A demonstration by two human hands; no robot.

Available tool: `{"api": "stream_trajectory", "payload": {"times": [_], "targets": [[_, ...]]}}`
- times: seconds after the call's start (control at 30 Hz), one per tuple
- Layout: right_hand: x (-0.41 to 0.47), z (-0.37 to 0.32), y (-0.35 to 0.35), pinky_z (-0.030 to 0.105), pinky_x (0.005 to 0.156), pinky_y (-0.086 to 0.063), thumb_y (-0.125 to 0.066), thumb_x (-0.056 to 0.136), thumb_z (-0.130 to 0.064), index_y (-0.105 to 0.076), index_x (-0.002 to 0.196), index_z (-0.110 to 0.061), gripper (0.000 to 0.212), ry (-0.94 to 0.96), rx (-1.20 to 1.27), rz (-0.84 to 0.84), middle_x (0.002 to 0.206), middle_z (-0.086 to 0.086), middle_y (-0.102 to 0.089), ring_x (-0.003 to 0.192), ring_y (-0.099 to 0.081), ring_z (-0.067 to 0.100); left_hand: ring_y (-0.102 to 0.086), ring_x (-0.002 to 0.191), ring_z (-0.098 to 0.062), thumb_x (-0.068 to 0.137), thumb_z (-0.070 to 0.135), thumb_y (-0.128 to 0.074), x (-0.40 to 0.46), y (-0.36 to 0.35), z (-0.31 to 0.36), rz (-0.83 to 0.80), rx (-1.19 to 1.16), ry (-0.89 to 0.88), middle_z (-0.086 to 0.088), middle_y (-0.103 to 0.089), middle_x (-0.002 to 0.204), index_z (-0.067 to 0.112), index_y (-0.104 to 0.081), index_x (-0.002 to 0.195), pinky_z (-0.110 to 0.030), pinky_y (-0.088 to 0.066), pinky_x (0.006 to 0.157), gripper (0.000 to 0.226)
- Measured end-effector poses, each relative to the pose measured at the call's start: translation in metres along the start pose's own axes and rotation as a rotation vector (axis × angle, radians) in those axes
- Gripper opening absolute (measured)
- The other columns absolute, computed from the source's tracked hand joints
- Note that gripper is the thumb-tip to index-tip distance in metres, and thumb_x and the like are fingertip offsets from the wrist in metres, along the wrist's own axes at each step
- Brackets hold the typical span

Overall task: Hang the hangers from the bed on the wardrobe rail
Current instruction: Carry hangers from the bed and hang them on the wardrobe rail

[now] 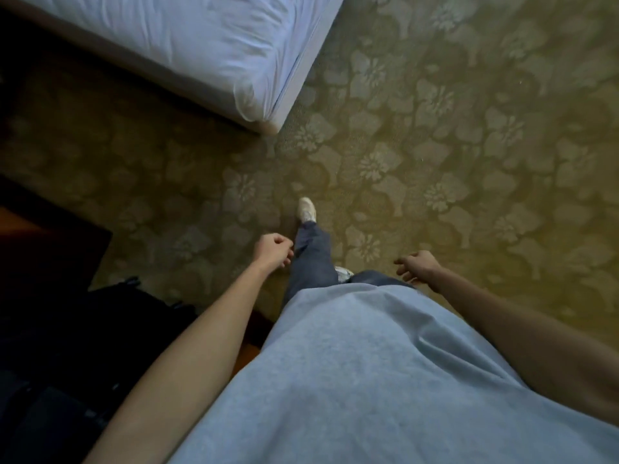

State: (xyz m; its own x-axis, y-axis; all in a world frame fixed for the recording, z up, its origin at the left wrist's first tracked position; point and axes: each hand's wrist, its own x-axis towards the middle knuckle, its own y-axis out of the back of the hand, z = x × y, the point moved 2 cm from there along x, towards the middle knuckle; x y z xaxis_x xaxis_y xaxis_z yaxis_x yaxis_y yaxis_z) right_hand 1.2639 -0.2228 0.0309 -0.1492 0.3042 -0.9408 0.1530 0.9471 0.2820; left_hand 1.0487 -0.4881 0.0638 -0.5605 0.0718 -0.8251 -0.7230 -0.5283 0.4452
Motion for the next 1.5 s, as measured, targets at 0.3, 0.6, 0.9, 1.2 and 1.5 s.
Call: {"api": "stream_trajectory", "payload": {"times": [0.3, 0.6, 0.9, 1.2, 1.5], "targets": [[0.033, -0.255, -0.018, 0.024, 0.051, -0.046, -0.057, 0.100, -0.021, -0.072, 0.112, -0.003, 0.027, 0.264, -0.097, -0.063, 0.075, 0.003, -0.067, 0.056, -0.057, 0.013, -0.049, 0.054, -0.016, 0.100, 0.003, -0.053, 0.057, 0.072, -0.025, -0.063, -0.005, 0.246, -0.007, -0.057, 0.065, 0.006, -0.060, 0.072, -0.013, -0.038, 0.033, 0.029], [0.063, -0.418, 0.048, 0.023, 0.049, -0.047, -0.060, 0.098, -0.024, -0.071, 0.106, -0.011, 0.019, 0.310, -0.185, -0.033, 0.075, 0.002, -0.069, 0.057, -0.059, 0.013, -0.055, 0.053, -0.019, 0.099, 0.010, -0.056, 0.159, 0.138, 0.101, -0.042, -0.066, 0.322, -0.009, -0.063, 0.067, 0.007, -0.063, 0.072, -0.025, -0.044, 0.049, 0.028], [0.144, -0.432, 0.233, 0.026, 0.049, -0.043, -0.058, 0.099, -0.021, -0.073, 0.101, -0.006, 0.021, 0.087, 0.098, 0.153, 0.076, 0.009, -0.069, 0.058, -0.057, 0.018, -0.059, 0.053, -0.012, 0.098, 0.013, -0.057, 0.294, 0.104, 0.417, -0.198, 0.079, 0.057, -0.005, -0.068, 0.071, 0.007, -0.069, 0.087, -0.020, -0.046, 0.044, 0.018], [0.213, -0.472, 0.424, 0.031, 0.054, -0.042, -0.058, 0.097, -0.015, -0.068, 0.108, 0.005, 0.025, -0.169, 0.239, 0.208, 0.078, 0.015, -0.068, 0.057, -0.055, 0.024, -0.059, 0.052, -0.016, 0.098, 0.014, -0.055, 0.360, 0.076, 0.699, -0.213, 0.205, -0.096, -0.009, -0.069, 0.075, 0.012, -0.065, 0.077, -0.024, -0.046, 0.047, 0.024], [0.278, -0.759, 0.504, 0.029, 0.056, -0.050, -0.058, 0.098, -0.023, -0.072, 0.097, -0.007, 0.021, 0.201, 0.075, 0.105, 0.081, 0.008, -0.071, 0.064, -0.060, 0.019, -0.051, 0.063, -0.020, 0.091, 0.016, -0.062, 0.418, 0.137, 0.772, -0.104, 0.203, 0.042, -0.003, -0.057, 0.056, 0.014, -0.060, 0.054, -0.028, -0.040, 0.058, 0.037]]}}
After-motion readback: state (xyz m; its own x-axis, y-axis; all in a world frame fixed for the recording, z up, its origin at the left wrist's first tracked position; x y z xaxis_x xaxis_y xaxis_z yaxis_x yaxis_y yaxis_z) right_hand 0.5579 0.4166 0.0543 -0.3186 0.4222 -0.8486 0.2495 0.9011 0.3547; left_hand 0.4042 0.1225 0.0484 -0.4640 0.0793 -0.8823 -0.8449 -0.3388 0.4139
